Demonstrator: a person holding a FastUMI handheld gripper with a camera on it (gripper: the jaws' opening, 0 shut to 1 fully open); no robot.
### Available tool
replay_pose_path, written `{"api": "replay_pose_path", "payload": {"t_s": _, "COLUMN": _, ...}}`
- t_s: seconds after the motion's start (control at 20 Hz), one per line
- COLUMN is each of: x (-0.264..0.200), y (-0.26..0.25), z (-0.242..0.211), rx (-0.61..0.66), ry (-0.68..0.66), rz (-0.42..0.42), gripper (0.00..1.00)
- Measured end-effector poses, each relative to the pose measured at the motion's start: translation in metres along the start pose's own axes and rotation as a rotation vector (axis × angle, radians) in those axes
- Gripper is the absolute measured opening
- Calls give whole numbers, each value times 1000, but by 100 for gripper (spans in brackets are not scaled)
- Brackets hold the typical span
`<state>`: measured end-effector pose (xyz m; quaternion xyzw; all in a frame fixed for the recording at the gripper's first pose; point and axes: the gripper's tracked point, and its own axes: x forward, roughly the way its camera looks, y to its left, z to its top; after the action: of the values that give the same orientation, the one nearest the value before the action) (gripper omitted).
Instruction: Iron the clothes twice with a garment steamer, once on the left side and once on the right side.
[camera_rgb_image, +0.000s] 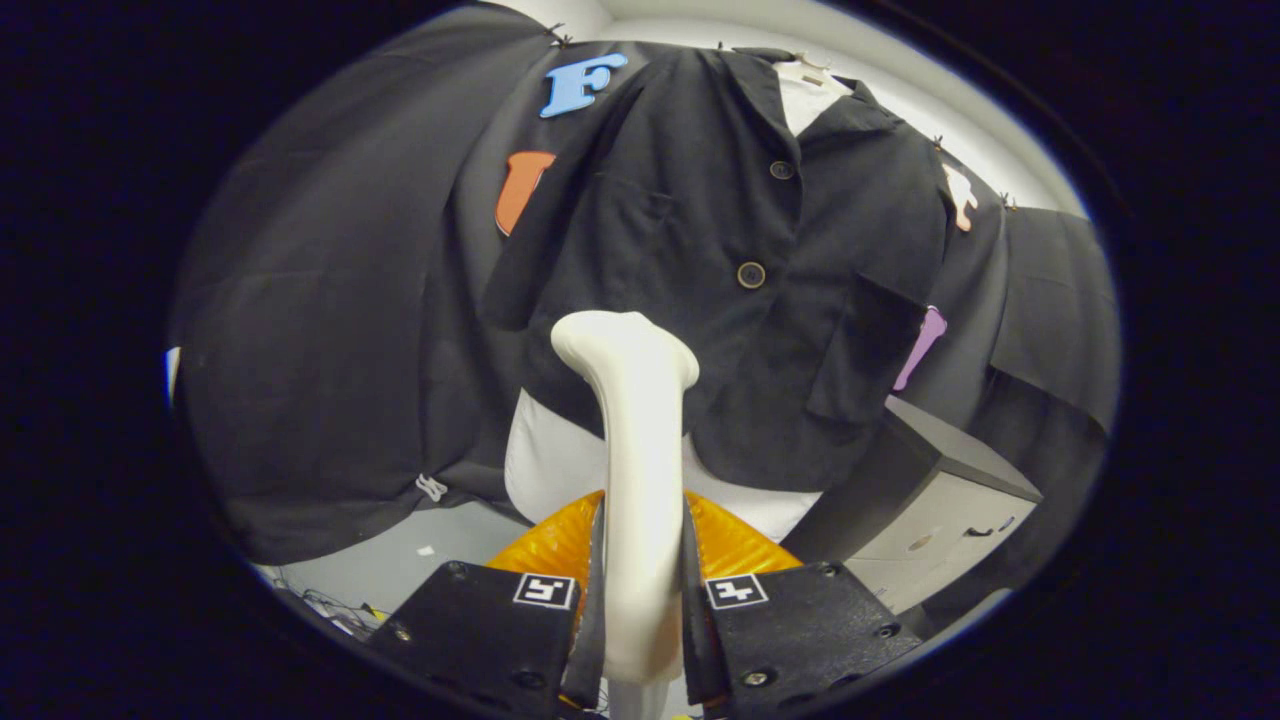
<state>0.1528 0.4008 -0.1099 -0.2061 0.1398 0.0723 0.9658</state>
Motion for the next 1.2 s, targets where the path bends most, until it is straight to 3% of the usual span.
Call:
{"api": "replay_pose_path", "payload": {"t_s": 0.55, "x": 7, "y": -9, "z": -40, "rx": -30, "ry": 79, "rz": 5, "gripper": 34}}
{"api": "replay_pose_path", "payload": {"t_s": 1.2, "x": -20, "y": -15, "z": -28, "rx": -6, "ry": 50, "rz": -16, "gripper": 34}}
